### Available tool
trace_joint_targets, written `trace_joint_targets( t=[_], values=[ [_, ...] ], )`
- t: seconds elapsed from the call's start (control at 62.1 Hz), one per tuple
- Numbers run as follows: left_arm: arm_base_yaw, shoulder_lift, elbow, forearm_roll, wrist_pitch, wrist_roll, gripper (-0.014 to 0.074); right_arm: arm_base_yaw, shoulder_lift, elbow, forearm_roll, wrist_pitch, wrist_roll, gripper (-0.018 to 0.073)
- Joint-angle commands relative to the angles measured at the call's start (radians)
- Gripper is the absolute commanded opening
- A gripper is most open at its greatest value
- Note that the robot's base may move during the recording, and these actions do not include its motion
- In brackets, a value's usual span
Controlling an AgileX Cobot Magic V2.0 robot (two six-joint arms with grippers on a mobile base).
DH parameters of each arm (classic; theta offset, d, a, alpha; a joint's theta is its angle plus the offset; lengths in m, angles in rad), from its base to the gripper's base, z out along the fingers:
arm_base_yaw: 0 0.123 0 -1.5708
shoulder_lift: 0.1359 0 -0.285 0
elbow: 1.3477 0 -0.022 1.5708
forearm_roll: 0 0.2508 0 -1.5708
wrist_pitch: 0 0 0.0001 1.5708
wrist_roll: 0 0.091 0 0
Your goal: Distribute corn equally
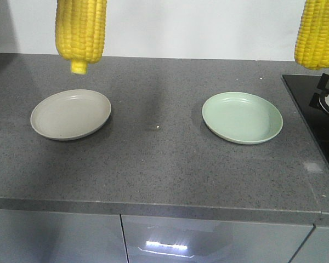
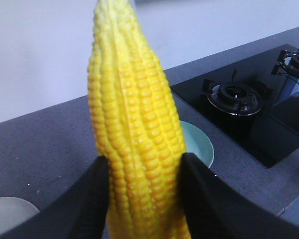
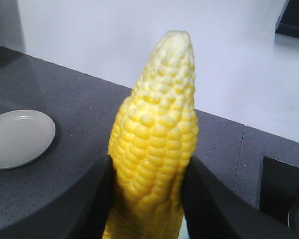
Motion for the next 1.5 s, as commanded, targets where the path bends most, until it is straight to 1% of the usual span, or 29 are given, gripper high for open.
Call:
trace_joint_targets(
  t=[0.0, 1.482],
  values=[
    [-0.001, -0.024, -0.028, -0.013, -0.08, -0.004, -0.0006, -0.003, -0.017, -0.028, -0.002, -0.075, -0.008, -0.0005],
    [-0.001, -0.024, -0.028, -0.013, -0.08, -0.004, -0.0006, -0.003, -0.017, -0.028, -0.002, -0.075, -0.008, -0.0005]
  ],
)
